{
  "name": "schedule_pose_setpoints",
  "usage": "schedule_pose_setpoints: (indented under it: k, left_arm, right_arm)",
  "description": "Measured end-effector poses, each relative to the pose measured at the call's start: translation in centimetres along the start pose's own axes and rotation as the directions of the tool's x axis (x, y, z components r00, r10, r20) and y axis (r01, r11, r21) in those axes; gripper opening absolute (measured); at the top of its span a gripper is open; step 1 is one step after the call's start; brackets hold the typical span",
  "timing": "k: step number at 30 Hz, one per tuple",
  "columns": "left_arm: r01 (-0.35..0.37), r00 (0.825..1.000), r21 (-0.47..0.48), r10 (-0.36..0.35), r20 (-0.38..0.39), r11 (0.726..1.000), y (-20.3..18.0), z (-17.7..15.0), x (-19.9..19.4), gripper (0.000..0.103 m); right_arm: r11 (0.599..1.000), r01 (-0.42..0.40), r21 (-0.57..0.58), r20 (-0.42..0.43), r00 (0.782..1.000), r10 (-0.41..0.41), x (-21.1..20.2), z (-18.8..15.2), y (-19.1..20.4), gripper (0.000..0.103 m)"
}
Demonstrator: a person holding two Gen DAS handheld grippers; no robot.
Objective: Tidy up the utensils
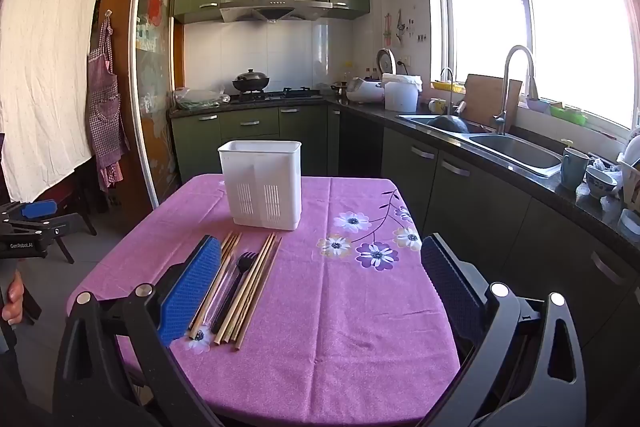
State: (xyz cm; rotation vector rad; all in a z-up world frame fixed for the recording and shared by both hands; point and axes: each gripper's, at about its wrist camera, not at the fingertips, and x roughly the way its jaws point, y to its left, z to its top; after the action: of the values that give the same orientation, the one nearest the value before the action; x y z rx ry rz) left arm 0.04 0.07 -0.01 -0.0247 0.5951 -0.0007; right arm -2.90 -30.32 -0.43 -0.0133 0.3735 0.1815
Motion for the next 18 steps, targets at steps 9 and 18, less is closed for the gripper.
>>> schedule_pose_setpoints:
  k: [9,18]
  left_arm:
    - [-0.003,1.0,0.005,0.003,0.004,1.0,0.0,0.0,-0.05,0.097]
    - [-0.004,1.0,0.007,0.004,0.003,1.0,-0.04,-0.01,-0.01,0.097]
  right_arm:
    - [1.0,0.001,-0.009,0.002,1.0,-0.001,-0.04,-0.13,-0.04,0.099]
    - [1.0,0.002,-0.009,-0.002,1.0,-0.002,-0.12,-0.12,0.08,0.099]
